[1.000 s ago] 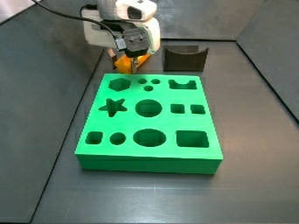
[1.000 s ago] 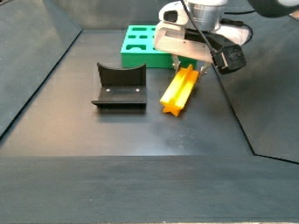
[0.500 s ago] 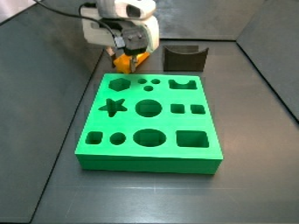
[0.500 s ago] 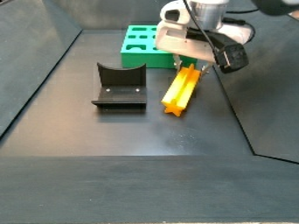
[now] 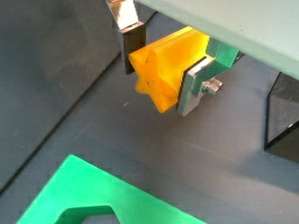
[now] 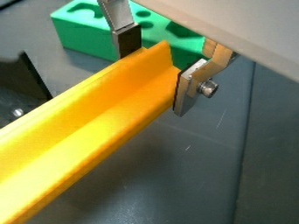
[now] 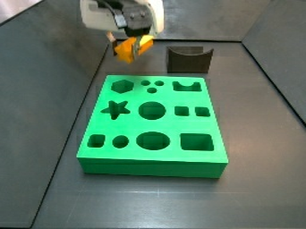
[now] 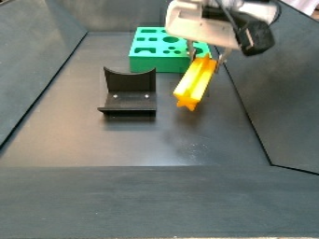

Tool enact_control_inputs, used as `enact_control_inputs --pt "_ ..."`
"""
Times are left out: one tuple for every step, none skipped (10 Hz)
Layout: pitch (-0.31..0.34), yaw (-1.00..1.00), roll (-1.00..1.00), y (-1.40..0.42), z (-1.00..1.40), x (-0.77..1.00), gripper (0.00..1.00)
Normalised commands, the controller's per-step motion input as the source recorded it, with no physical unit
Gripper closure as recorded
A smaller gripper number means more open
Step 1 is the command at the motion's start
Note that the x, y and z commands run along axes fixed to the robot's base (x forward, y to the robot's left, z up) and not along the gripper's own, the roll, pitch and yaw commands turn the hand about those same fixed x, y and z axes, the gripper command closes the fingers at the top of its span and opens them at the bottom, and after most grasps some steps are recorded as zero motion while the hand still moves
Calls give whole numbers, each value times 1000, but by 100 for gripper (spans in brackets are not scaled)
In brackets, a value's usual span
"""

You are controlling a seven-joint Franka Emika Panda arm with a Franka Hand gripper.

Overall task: Pick up the star object. Move up. Place the star object on the fixture. Regrasp the star object. Move to above the board. Insert the star object.
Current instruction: Place the star object on the fixture.

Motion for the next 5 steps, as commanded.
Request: enact_control_inputs --pt "0 0 0 0 1000 0 100" --pt "2 -1 -3 1 1000 -1 100" --pt "23 0 -10 -2 1000 -10 100" --pt "29 3 -18 -4 1000 -9 100" --pt "34 7 -27 -6 1000 -12 100"
